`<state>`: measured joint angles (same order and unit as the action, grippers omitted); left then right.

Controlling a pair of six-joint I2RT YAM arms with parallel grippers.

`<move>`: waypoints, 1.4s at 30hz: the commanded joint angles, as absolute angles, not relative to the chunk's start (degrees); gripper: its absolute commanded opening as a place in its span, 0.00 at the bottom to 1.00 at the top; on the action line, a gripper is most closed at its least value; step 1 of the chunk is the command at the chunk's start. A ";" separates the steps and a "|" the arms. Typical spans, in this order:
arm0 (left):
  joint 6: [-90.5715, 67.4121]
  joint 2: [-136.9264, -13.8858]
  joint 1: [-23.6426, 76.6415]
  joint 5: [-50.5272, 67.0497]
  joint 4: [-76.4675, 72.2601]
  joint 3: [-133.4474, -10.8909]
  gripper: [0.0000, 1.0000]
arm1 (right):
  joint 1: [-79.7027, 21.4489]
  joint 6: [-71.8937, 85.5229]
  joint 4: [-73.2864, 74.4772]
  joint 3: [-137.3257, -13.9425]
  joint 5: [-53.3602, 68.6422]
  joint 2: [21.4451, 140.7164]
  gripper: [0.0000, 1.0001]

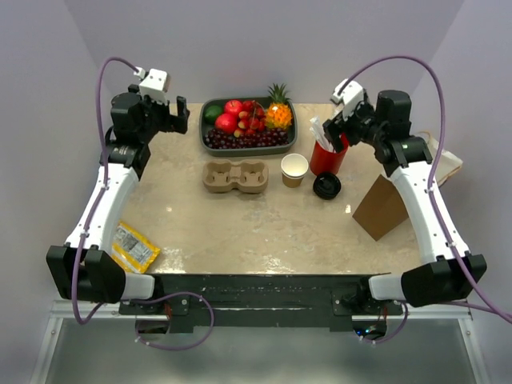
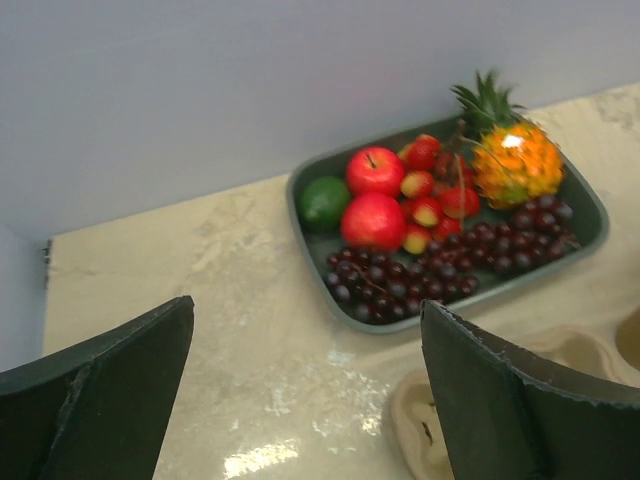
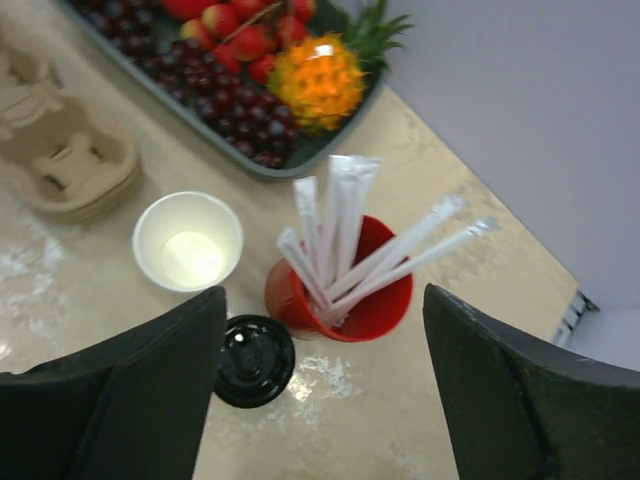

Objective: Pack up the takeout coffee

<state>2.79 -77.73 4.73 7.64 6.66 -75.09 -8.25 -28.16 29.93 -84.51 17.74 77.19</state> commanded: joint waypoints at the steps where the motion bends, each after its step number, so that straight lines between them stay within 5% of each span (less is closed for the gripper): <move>1: 2.21 -75.59 5.45 17.92 10.46 -72.87 0.99 | -10.54 -37.44 39.10 -86.39 26.28 77.69 0.78; 11: 2.37 -76.37 5.98 24.43 10.19 -70.49 0.98 | -14.76 -36.28 42.89 -84.38 26.19 77.34 0.56; 15: 4.65 -77.95 6.33 25.13 13.70 -72.59 0.98 | -18.54 -44.45 44.28 -83.75 28.46 81.11 0.41; 17: 6.06 -79.19 6.33 25.66 16.69 -73.82 0.98 | -20.38 -53.73 51.63 -88.31 31.81 86.82 0.24; 19: 7.03 -79.63 6.33 25.75 18.63 -74.97 0.98 | -21.70 -58.16 56.40 -94.18 32.95 91.21 0.24; 23: 8.87 -77.96 6.42 25.23 18.46 -73.83 0.99 | -23.29 -66.16 62.74 -100.10 31.65 100.17 0.41; 42: 9.67 -75.85 6.42 24.08 16.44 -70.66 0.99 | -24.78 -69.70 63.99 -103.89 21.36 111.01 0.37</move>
<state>8.82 -76.90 6.09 23.73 18.50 -71.33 -24.49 -70.46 65.10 -103.61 24.08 111.53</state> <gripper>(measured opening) 0.986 0.376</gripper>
